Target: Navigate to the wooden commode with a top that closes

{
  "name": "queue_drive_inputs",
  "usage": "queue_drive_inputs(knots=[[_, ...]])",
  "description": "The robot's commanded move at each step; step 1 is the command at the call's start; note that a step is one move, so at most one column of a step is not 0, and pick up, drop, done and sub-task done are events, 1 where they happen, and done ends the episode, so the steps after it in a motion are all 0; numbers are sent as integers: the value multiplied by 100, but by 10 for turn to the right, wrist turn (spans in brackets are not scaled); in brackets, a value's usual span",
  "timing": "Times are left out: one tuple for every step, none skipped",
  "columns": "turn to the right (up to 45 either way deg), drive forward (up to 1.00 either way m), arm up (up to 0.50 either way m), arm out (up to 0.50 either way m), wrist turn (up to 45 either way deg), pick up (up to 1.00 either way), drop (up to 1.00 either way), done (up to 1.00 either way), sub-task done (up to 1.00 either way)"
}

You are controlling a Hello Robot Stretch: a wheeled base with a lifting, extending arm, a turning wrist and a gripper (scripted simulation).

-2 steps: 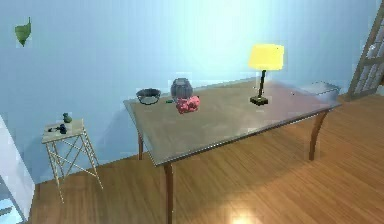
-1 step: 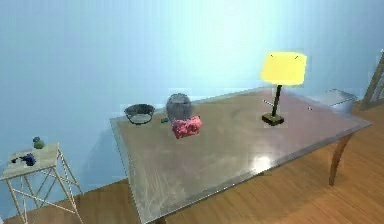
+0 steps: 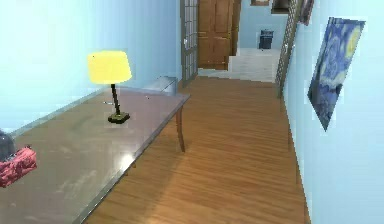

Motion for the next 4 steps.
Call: queue_drive_inputs(knots=[[150, 0, 0, 0, 0, 0, 0, 0, 0], [0, 100, 0, 0, 0, 0, 0, 0, 0], [0, 100, 0, 0, 0, 0, 0, 0, 0], [0, 100, 0, 0, 0, 0, 0, 0, 0]])
